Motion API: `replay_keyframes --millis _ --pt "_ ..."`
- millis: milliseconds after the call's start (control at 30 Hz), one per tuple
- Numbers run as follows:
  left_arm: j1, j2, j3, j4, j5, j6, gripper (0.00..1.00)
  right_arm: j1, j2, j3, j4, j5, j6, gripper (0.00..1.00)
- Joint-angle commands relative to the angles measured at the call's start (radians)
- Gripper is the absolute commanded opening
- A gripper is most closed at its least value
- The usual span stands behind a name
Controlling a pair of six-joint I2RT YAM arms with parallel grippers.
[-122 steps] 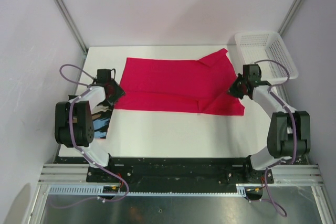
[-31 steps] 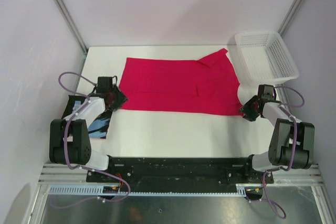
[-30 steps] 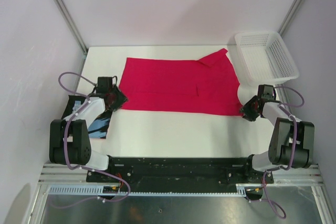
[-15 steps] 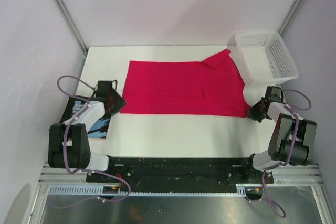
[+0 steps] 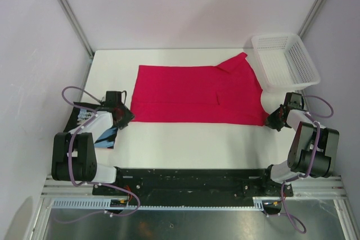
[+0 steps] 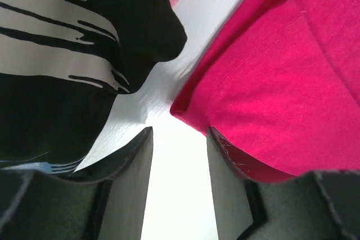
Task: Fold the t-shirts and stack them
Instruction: Grap the side of the flattened tshirt furthest away from the robot with both arms
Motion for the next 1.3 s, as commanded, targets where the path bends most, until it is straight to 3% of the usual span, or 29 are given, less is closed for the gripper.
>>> replay_keyframes --millis 0,200,467,767,1267 --pt "0.005 0.01 -0.004 0.01 -0.051 -0.031 0.48 -0.006 -0.001 -0.004 -0.022 0.011 -0.022 0.0" --pt "0.005 0.053 0.005 0.024 -0.068 -0.035 0.47 -0.006 0.001 -0.004 -0.023 0.004 -0.021 0.0" --pt "0.0 0.035 0.008 0.024 -0.06 -0.042 0.38 -0.006 -0.007 -0.004 -0.03 0.001 -0.027 0.0" --pt "-0.001 -0.047 0.008 0.024 -0.059 -0.035 0.5 -0.006 0.001 -0.003 -0.024 -0.007 -0.027 0.0" --pt "-0.006 0.117 0.052 0.023 -0.078 -0.046 0.44 -0.008 -0.005 -0.004 -0.043 -0.017 -0.025 0.0"
